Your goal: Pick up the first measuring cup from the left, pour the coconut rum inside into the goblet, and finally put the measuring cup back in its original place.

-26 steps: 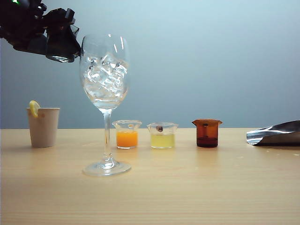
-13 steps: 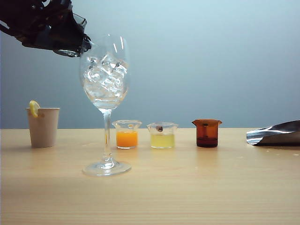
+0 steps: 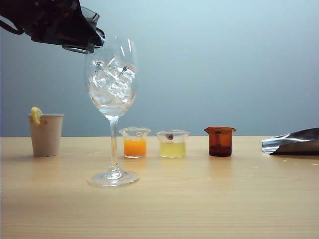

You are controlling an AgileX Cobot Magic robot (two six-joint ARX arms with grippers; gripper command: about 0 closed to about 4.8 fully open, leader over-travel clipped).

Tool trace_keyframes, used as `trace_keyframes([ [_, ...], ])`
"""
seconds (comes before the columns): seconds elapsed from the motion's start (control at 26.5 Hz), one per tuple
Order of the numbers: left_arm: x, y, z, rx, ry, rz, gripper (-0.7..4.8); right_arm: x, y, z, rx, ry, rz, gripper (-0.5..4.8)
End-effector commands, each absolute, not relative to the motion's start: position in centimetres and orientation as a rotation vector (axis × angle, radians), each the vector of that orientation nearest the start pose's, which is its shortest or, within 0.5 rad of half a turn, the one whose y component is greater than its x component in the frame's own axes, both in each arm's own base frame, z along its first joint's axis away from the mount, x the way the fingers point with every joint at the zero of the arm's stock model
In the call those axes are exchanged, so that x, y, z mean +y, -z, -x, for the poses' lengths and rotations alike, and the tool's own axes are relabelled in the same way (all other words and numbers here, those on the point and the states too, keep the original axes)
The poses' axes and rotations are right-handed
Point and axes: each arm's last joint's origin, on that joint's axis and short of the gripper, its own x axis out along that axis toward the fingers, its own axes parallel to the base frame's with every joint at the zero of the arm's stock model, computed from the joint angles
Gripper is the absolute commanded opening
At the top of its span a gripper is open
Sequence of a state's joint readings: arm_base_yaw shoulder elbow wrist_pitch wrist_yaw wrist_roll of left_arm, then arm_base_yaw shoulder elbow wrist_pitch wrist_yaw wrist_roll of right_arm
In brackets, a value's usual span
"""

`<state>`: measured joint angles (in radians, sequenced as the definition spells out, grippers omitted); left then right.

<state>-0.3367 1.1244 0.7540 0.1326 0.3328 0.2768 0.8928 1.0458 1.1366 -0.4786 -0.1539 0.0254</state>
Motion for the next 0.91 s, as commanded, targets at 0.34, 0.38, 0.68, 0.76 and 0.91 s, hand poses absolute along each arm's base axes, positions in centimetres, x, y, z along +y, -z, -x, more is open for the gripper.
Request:
trace_keyframes([
  [0.34,-9.1,-29.2,-23.2,0.075,0.703,-0.341,2.06,17.0,-38.1,-13.1,0.372,-1.031,0.115,-0.09],
  [0.38,-9.1,-29.2,-23.2,0.074,0.703,-0.344,2.05,17.0,-38.1,-13.1,0.372,-1.031,0.115,-0.09],
  [0.68,-10.6,-29.3,-22.5,0.017,0.771,-0.444,2.05,17.0,-38.0,-13.1,0.373,-1.03,0.116,-0.09],
  [0.76,-10.9,-29.3,-22.4,0.02,0.752,-0.453,2.05,17.0,-38.0,-13.1,0.374,-1.03,0.116,-0.09],
  [0.91,-10.9,-29.3,-22.5,0.023,0.722,-0.465,2.05,17.0,-38.0,-13.1,0.376,-1.031,0.117,-0.09],
])
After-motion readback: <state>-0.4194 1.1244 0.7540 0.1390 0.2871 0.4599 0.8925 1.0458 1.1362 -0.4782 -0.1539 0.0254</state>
